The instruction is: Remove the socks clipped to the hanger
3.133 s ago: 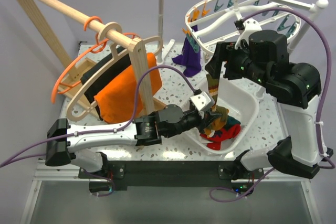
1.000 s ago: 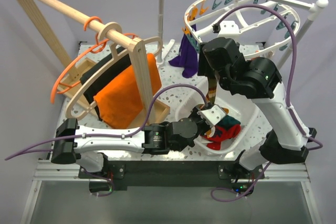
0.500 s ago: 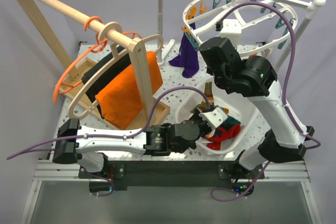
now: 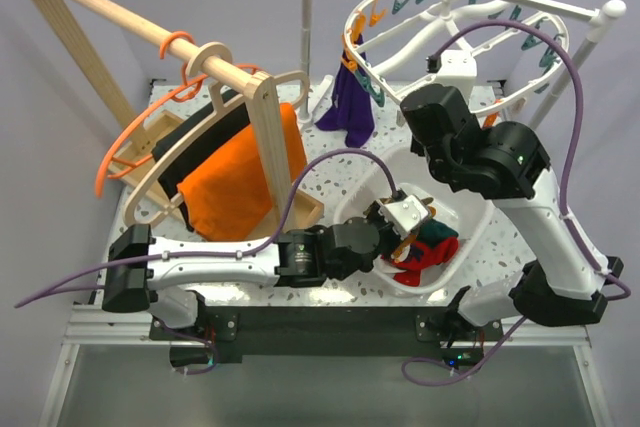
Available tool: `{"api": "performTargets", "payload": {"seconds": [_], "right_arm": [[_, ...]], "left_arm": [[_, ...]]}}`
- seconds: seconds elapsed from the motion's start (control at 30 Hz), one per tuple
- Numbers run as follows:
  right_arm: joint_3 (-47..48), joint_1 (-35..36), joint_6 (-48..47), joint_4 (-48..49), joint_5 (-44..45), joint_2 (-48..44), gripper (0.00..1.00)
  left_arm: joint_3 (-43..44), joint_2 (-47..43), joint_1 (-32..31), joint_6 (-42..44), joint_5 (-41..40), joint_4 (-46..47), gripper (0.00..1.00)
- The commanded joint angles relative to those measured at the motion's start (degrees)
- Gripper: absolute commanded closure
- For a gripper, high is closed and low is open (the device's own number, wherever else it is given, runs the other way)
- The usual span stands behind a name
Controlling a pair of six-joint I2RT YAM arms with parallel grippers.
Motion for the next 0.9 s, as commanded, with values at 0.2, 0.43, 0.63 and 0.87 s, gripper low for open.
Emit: {"api": "performTargets", "payload": {"seconds": [0.2,0.43,0.63,0.87], "right_arm": [[-6.19,-0.66,-0.81,0.87,-6.02,-6.65,1.00],[-5.75,-1.10,-1.96,1.84,-7.34,-8.85,1.00],[-6.37,-1.36,-2.66,2.02,-7.52,-9.91,1.00],[-7.07,-1.98,-3.45,2.11,-8.13,-10.44,1.00]], "left_arm": [[-3.74,-1.86,9.03,-13.16,20.73,-1.13,0.90],[-5.50,-2.39,9.92,-15.62,21.00,-1.04,0.75],[-5.68,-3.44,10.01,-15.36,19.86,-0.95,0.38],[-7.43,-6.95,10.27,-13.43,19.59,0.98,0.02]]}}
